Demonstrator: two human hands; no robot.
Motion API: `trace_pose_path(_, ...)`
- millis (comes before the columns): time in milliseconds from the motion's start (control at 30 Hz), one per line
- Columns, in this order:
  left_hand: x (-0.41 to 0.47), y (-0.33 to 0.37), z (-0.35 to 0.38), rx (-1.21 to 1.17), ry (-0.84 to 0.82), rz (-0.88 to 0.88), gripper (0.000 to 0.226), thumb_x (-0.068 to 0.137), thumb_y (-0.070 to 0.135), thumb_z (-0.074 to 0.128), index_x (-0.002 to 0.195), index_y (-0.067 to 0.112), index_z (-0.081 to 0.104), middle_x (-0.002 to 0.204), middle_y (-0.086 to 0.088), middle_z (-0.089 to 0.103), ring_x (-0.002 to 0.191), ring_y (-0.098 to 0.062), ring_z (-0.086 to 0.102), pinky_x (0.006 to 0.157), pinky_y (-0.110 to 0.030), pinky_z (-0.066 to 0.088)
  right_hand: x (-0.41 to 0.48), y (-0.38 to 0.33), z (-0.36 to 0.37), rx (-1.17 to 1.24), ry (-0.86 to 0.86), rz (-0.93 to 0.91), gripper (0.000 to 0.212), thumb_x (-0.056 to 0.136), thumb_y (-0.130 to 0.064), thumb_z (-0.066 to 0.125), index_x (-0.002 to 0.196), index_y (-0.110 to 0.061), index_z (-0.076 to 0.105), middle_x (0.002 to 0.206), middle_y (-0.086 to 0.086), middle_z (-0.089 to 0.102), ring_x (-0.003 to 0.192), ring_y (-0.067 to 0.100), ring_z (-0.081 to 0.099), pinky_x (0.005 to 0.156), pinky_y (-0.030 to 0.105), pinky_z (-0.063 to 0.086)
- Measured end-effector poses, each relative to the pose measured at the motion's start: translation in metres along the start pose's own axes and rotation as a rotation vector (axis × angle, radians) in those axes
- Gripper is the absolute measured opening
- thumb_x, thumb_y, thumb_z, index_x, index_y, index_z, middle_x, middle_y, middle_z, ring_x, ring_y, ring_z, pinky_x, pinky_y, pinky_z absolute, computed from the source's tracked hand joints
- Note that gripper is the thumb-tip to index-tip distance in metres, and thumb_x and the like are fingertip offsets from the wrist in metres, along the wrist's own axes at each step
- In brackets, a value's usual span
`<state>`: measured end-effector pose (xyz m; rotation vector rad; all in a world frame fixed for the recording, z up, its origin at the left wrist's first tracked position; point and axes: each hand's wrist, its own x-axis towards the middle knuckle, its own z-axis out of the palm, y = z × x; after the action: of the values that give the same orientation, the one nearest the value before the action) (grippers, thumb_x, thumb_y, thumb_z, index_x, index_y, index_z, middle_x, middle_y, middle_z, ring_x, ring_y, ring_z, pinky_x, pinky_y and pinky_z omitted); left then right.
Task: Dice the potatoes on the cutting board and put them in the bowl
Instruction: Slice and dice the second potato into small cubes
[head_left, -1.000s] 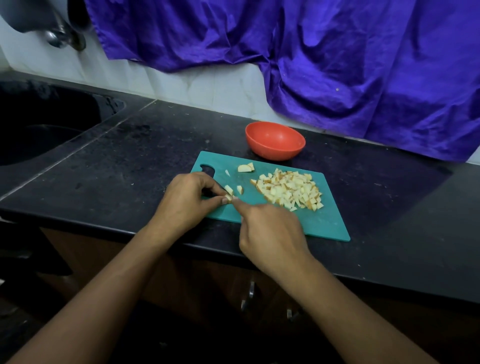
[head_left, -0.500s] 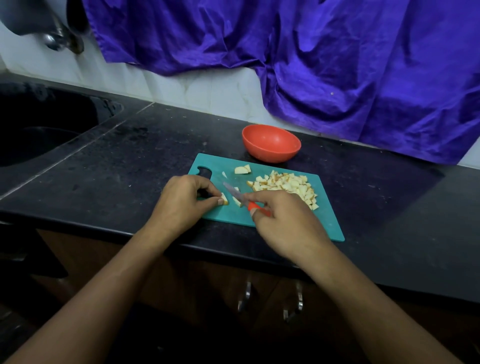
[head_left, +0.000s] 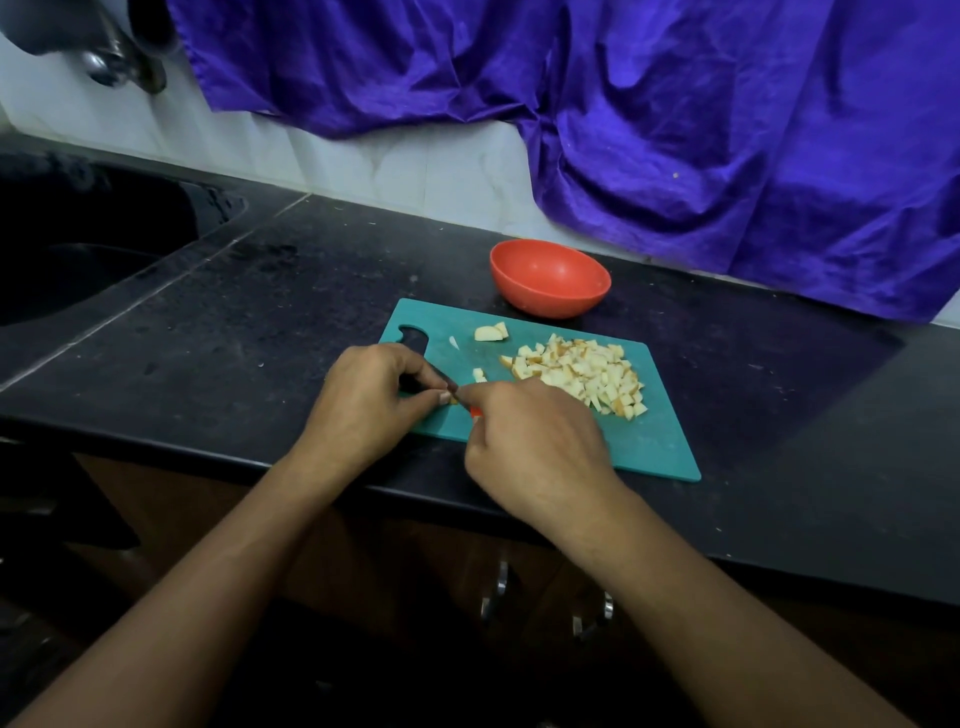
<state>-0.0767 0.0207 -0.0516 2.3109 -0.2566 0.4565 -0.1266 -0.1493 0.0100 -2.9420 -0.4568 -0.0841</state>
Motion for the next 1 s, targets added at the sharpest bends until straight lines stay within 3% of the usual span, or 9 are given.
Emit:
trace_pose_path(100, 0.0, -0.001, 0.0, -0.004, 0.012, 0.009, 0.012, 0.081, 0.024, 0.085, 0.081, 0.033, 0.078, 0.08, 0.026, 0.068, 0.086, 0.003, 0.066, 0.089, -0.035, 0.058, -0.004, 0.001, 0.017, -0.038, 0.066, -0.057, 0.052, 0.101, -0.027, 0.049, 0.153, -0.034, 0.043, 0.107, 0.002, 0.066, 0.098, 0.024, 0.062, 0.071, 0.036, 0.038)
trace_pose_path(267, 0.0, -0.001, 0.0, 0.02, 0.007, 0.003, 0.007, 0.082, 0.028, 0.084, 0.085, 0.031, 0.079, 0.084, 0.023, 0.069, 0.088, 0.003, 0.065, 0.09, -0.033, 0.057, -0.018, 0.017, 0.031, -0.047, 0.106, -0.123, 0.055, 0.104, -0.028, 0.045, 0.158, -0.033, 0.034, 0.096, -0.005, 0.061, 0.086, 0.016, 0.06, 0.069, 0.035, 0.045)
trace_pose_path(433, 0.001, -0.003, 0.002, 0.033, -0.016, -0.007, 0.006, 0.084, 0.031, 0.082, 0.089, 0.032, 0.078, 0.09, 0.02, 0.073, 0.091, -0.001, 0.066, 0.089, -0.038, 0.058, -0.021, 0.049, 0.03, 0.449, 0.056, 0.016, 0.04, 0.103, -0.033, 0.055, 0.141, -0.045, 0.056, 0.111, -0.013, 0.07, 0.092, 0.009, 0.065, 0.082, 0.036, 0.058)
trace_pose_path(567, 0.0, -0.002, 0.001, 0.03, -0.03, -0.01, 0.007, 0.084, 0.03, 0.083, 0.086, 0.033, 0.076, 0.088, 0.023, 0.072, 0.091, 0.0, 0.066, 0.09, -0.039, 0.057, -0.019, 0.062, 0.024, 0.73, 0.068, 0.086, 0.035, 0.103, -0.023, 0.059, 0.132, -0.042, 0.064, 0.071, -0.004, 0.063, 0.061, 0.013, 0.054, 0.058, 0.035, 0.045)
trace_pose_path(733, 0.001, -0.002, -0.001, -0.005, -0.058, 0.003, 0.012, 0.083, 0.03, 0.083, 0.091, 0.033, 0.075, 0.089, 0.023, 0.072, 0.09, 0.004, 0.066, 0.089, -0.036, 0.057, -0.013, 0.067, 0.022, 0.918, 0.062, 0.17, 0.03, 0.104, -0.017, 0.057, 0.128, -0.032, 0.064, 0.064, -0.002, 0.061, 0.045, 0.003, 0.048, 0.045, 0.023, 0.039)
trace_pose_path(900, 0.004, -0.003, -0.001, 0.004, -0.11, 0.005, 0.028, 0.085, 0.031, 0.082, 0.111, 0.036, 0.075, 0.093, 0.023, 0.071, 0.091, 0.007, 0.063, 0.087, -0.03, 0.056, -0.002, 0.07, 0.021, 0.737, 0.04, 0.224, 0.02, 0.1, -0.015, 0.053, 0.108, -0.033, 0.056, 0.088, 0.005, 0.067, 0.057, 0.009, 0.058, 0.051, 0.031, 0.047)
trace_pose_path(1000, 0.007, -0.002, 0.0, 0.019, -0.159, 0.01, 0.038, 0.088, 0.033, 0.079, 0.125, 0.036, 0.069, 0.096, 0.022, 0.069, 0.093, 0.002, 0.061, 0.087, -0.031, 0.055, 0.009, 0.061, 0.019, 0.565, 0.021, 0.192, 0.021, 0.097, -0.029, 0.064, 0.115, -0.032, 0.055, 0.092, -0.003, 0.061, 0.078, 0.011, 0.059, 0.066, 0.035, 0.048)
